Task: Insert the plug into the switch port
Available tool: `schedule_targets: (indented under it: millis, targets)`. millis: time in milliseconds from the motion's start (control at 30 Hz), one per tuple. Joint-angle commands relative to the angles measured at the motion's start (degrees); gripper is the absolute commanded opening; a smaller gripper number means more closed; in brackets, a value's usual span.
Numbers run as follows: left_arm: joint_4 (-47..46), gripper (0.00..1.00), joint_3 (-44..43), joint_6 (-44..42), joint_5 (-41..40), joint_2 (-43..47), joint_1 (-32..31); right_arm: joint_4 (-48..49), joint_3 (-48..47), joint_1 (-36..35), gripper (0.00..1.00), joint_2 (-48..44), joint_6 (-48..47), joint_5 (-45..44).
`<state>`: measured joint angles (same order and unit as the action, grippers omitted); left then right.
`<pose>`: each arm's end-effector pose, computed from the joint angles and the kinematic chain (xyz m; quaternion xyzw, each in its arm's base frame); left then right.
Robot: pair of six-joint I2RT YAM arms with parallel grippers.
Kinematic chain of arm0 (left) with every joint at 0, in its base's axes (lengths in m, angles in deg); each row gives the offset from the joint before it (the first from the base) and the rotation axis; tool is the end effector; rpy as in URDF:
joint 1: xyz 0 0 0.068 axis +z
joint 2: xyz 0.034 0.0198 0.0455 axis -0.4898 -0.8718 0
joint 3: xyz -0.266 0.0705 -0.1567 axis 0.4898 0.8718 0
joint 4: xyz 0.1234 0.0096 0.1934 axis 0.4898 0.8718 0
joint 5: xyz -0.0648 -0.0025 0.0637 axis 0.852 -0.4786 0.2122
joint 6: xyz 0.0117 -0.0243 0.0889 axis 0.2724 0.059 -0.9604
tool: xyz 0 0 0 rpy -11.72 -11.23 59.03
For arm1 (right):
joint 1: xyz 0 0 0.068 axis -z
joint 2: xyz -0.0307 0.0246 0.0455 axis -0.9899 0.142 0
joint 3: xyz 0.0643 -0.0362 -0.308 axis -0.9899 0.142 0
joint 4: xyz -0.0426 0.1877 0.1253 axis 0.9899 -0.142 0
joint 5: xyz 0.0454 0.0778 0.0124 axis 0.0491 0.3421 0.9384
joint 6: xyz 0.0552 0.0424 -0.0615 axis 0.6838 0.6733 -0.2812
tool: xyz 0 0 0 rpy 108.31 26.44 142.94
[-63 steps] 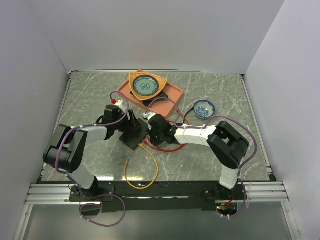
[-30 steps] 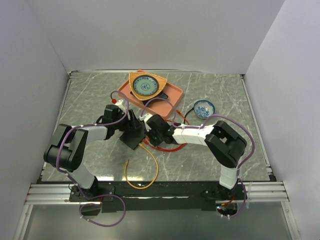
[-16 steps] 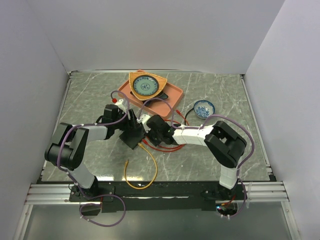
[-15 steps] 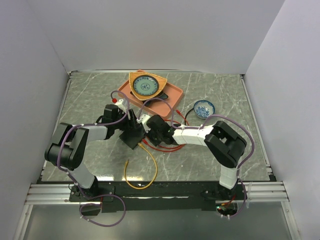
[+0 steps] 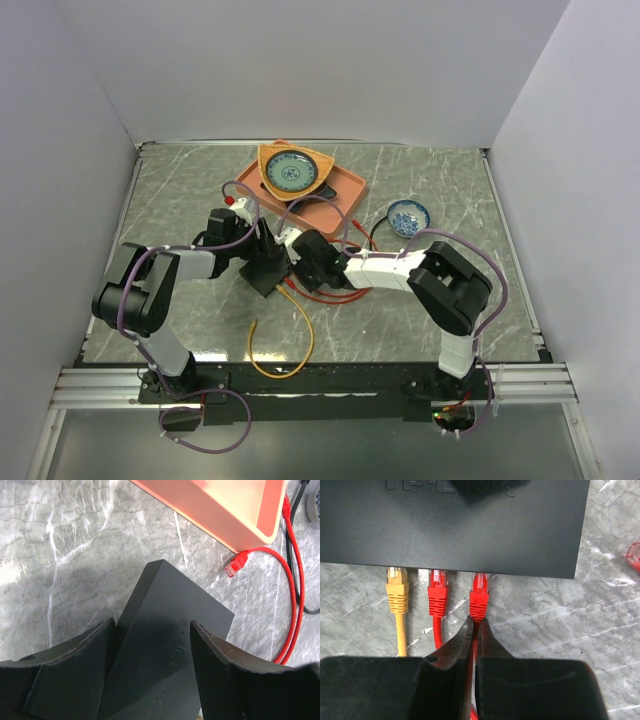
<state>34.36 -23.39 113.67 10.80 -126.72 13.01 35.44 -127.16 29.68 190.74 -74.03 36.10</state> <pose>0.3194 -0.1254 0.1881 -0.0010 0.8774 -0.3219 0.3557 0.2451 0.3168 0.1881 -0.4095 0.8402 0.1614 0.3167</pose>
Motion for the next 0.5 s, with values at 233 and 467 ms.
schedule_targets:
  millis: [233,467]
  targets:
    - [3.4,0.62,1.2,0.9,7.4,-1.2,-1.5,7.5,-7.9,-0.5,0.0,3.3,3.9,-0.5]
    - [3.2,0.6,1.7,1.0,8.3,-1.7,-1.6,8.3,-9.7,-0.5,0.0,3.6,4.1,-1.8]
